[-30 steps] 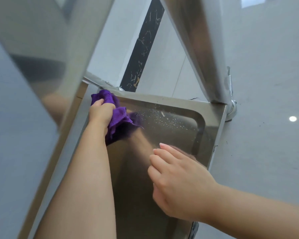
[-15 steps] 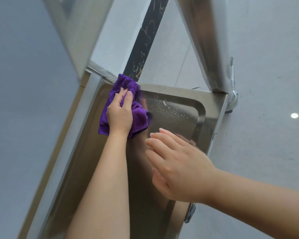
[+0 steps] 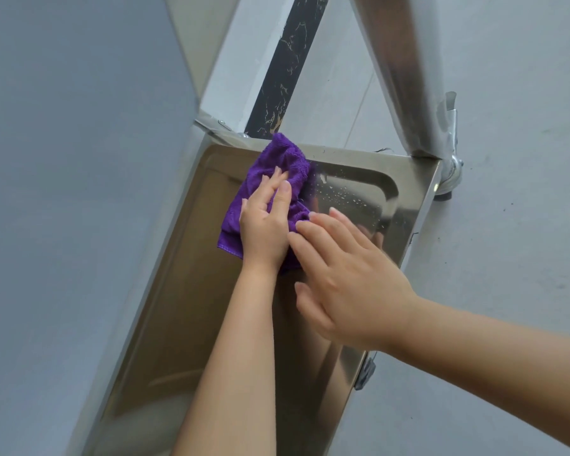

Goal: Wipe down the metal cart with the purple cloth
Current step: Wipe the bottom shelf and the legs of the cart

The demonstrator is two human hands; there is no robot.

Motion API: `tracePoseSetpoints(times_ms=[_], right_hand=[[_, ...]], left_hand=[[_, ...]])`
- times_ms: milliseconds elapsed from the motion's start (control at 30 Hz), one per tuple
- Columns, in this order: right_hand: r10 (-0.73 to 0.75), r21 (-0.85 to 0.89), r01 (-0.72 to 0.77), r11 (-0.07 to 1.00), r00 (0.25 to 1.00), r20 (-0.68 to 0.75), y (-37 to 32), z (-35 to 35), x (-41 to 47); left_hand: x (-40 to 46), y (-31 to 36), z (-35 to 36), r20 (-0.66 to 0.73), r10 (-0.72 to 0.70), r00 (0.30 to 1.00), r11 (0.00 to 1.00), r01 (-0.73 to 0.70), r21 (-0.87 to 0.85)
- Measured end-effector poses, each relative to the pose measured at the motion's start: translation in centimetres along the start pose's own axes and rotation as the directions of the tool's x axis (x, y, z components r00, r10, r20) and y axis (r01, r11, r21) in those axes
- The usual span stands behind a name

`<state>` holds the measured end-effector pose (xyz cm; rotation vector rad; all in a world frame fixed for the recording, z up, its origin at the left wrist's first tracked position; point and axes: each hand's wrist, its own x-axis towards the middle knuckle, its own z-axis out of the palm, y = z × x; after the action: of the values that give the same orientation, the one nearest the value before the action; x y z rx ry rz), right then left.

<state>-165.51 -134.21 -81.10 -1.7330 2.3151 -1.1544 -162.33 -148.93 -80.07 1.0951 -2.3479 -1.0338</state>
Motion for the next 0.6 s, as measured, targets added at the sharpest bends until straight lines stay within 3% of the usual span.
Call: tracePoseSetpoints(times_ms=[267,333,400,433,500,533,567,600], right_hand=[[-0.015,0.055,0.018,0.998,0.999,-0.044,-0.1,0.1,-0.4],[-0.016,0.079,0.020,0.997,0.999,-0.047,-0.1,0.1,-0.3],[-0.017,0.101,0.022,0.995,0.999,-0.052,0.0,-0.1,-0.3],[-0.020,0.115,0.026,0.993,0.998,-0.054,0.1,-0.1,-0.2],[-0.025,0.135,0.031,0.990,0.998,-0.052,0.2,-0.2,-0.2],[-0.026,0.139,0.033,0.990,0.998,-0.050,0.3,-0.2,-0.2],[-0.028,0.142,0.035,0.989,0.998,-0.049,0.3,-0.2,-0.2],[-0.029,0.145,0.037,0.989,0.998,-0.051,0.4,-0.2,-0.2]], left_hand=[[-2.1,0.1,0.0,0.029,-0.031,0.999,0.997,0.033,-0.070],[-2.7,-0.4,-0.2,0.064,-0.003,0.998,1.000,0.001,0.030],[-4.0,-0.5,-0.3,0.132,0.092,0.987,0.958,-0.124,0.257],[-4.6,-0.6,-0.3,0.138,0.127,0.982,0.943,-0.163,0.291],[-6.5,0.0,-0.1,0.040,0.155,0.987,0.979,-0.159,0.127],[-7.3,0.6,-0.1,-0.001,0.060,0.998,0.995,-0.060,-0.082],[-7.8,1.6,-0.1,0.036,-0.094,0.995,0.939,0.101,-0.329],[-8.2,2.3,0.0,0.135,-0.240,0.961,0.815,0.275,-0.510]])
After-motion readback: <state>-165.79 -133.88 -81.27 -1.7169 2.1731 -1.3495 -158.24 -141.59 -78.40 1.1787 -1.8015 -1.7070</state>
